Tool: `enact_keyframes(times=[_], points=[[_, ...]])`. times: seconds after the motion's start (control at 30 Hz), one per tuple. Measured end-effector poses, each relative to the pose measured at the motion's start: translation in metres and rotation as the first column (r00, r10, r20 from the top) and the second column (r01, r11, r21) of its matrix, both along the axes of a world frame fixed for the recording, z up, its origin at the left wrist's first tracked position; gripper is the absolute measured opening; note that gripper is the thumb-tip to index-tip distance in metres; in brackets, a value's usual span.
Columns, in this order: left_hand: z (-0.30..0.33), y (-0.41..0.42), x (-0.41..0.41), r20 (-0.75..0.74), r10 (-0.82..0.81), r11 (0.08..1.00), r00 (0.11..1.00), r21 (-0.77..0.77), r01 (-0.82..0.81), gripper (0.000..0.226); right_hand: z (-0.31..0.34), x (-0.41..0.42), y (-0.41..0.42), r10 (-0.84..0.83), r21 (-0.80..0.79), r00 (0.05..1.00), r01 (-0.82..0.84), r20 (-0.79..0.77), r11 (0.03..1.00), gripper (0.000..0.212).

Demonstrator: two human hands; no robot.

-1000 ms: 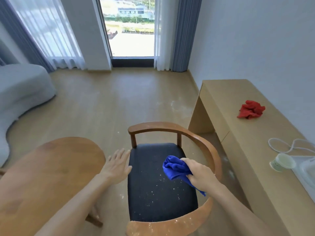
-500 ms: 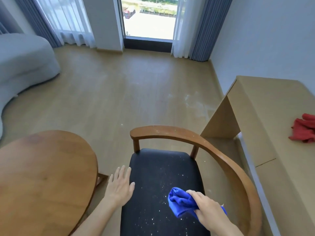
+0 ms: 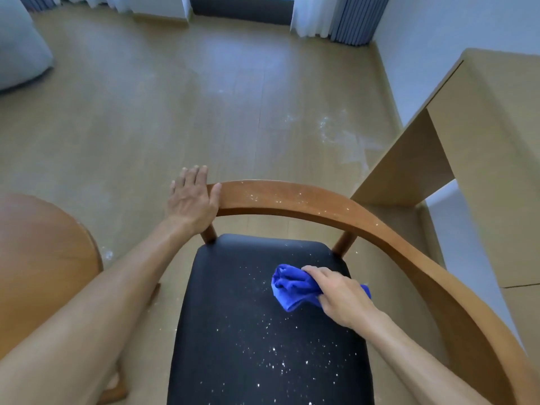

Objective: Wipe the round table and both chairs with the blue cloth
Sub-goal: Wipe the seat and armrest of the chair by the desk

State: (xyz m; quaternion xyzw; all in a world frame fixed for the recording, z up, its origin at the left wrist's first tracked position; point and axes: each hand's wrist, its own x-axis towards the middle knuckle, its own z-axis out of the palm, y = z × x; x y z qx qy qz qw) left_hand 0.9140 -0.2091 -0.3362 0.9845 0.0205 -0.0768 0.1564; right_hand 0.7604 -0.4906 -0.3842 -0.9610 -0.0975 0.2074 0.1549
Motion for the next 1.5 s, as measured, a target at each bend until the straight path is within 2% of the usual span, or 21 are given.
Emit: enact_keyframes(times=[0.13, 0.2, 0.27, 0.37, 0.43, 0.5, 0.57, 0.7, 0.8, 0.87, 0.93, 1.0, 1.1, 1.23, 1.3, 1.37, 1.4, 1.43, 1.5], points=[[-0.021, -0.003, 0.016, 0.036, -0.022, 0.996, 0.999, 0.086, 0.018, 0.055, -0.041, 0.045, 0.02, 0.08, -0.09, 0.972, -0.062, 0.221, 0.994, 0.073], [-0.03, -0.003, 0.017, 0.1, -0.041, 0.991, 0.994, 0.133, 0.028, 0.054, -0.068, 0.043, 0.033, 0.16, -0.205, 0.965, -0.117, 0.209, 0.972, 0.082], [-0.034, -0.001, 0.017, 0.132, -0.064, 0.988, 0.989, 0.149, 0.044, 0.054, -0.083, 0.035, 0.041, 0.24, -0.297, 0.957, -0.184, 0.165, 0.937, 0.079], [-0.035, 0.003, 0.019, 0.151, -0.144, 0.976, 0.978, 0.185, 0.116, 0.062, -0.09, 0.037, 0.035, 0.311, -0.283, 0.923, -0.242, 0.229, 0.928, 0.076], [-0.035, 0.005, 0.021, 0.184, -0.222, 0.955, 0.958, 0.237, 0.176, 0.071, -0.093, 0.044, 0.026, 0.392, -0.291, 0.897, -0.327, 0.205, 0.899, 0.085], [-0.036, 0.007, 0.022, 0.188, -0.225, 0.955, 0.956, 0.238, 0.178, 0.076, -0.1, 0.051, 0.021, 0.424, -0.3, 0.889, -0.362, 0.174, 0.882, 0.094], [-0.038, 0.008, 0.022, 0.196, -0.203, 0.964, 0.959, 0.212, 0.16, 0.077, -0.107, 0.053, 0.021, 0.39, -0.272, 0.904, -0.337, 0.174, 0.901, 0.093], [-0.038, 0.007, 0.02, 0.215, -0.188, 0.973, 0.958, 0.172, 0.153, 0.07, -0.119, 0.059, 0.025, 0.307, -0.258, 0.92, -0.243, 0.245, 0.935, 0.066], [-0.037, 0.006, 0.02, 0.199, -0.177, 0.977, 0.964, 0.151, 0.148, 0.064, -0.126, 0.058, 0.039, 0.232, -0.245, 0.919, -0.156, 0.318, 0.957, 0.072], [-0.036, 0.005, 0.02, 0.194, -0.182, 0.977, 0.964, 0.146, 0.155, 0.063, -0.127, 0.045, 0.054, 0.098, -0.177, 0.907, -0.026, 0.41, 0.984, 0.074], [-0.035, 0.005, 0.019, 0.191, -0.186, 0.977, 0.964, 0.139, 0.161, 0.062, -0.132, 0.0, 0.07, 0.038, -0.09, 0.886, 0.005, 0.462, 0.996, 0.072], [-0.036, 0.006, 0.019, 0.188, -0.189, 0.977, 0.964, 0.136, 0.165, 0.062, -0.141, -0.077, 0.091, 0.117, -0.004, 0.895, -0.127, 0.431, 0.992, 0.062], [-0.035, 0.005, 0.019, 0.178, -0.177, 0.98, 0.968, 0.123, 0.157, 0.062, -0.138, -0.165, 0.106, 0.205, 0.064, 0.916, -0.241, 0.346, 0.968, 0.019], [-0.035, 0.004, 0.018, 0.183, -0.174, 0.98, 0.968, 0.128, 0.152, 0.062, -0.121, -0.154, 0.094, 0.386, 0.053, 0.817, -0.449, 0.428, 0.892, 0.017], [-0.035, 0.004, 0.019, 0.185, -0.172, 0.981, 0.967, 0.123, 0.151, 0.062, -0.122, -0.116, 0.087, 0.43, 0.043, 0.767, -0.509, 0.477, 0.86, 0.036], [-0.035, 0.005, 0.019, 0.188, -0.167, 0.981, 0.968, 0.126, 0.145, 0.062, -0.128, -0.045, 0.08, 0.392, -0.079, 0.728, -0.424, 0.562, 0.902, 0.053], [-0.036, 0.005, 0.019, 0.189, -0.168, 0.981, 0.967, 0.127, 0.145, 0.062, -0.13, -0.003, 0.081, 0.309, -0.133, 0.754, -0.287, 0.579, 0.949, 0.057], [-0.036, 0.006, 0.019, 0.193, -0.169, 0.981, 0.967, 0.13, 0.146, 0.062, -0.13, 0.039, 0.083, 0.175, -0.149, 0.792, -0.107, 0.585, 0.983, 0.06], [-0.037, 0.006, 0.019, 0.197, -0.175, 0.979, 0.965, 0.138, 0.149, 0.061, -0.126, 0.095, 0.096, -0.142, -0.114, 0.839, 0.234, 0.526, 0.965, 0.063]])
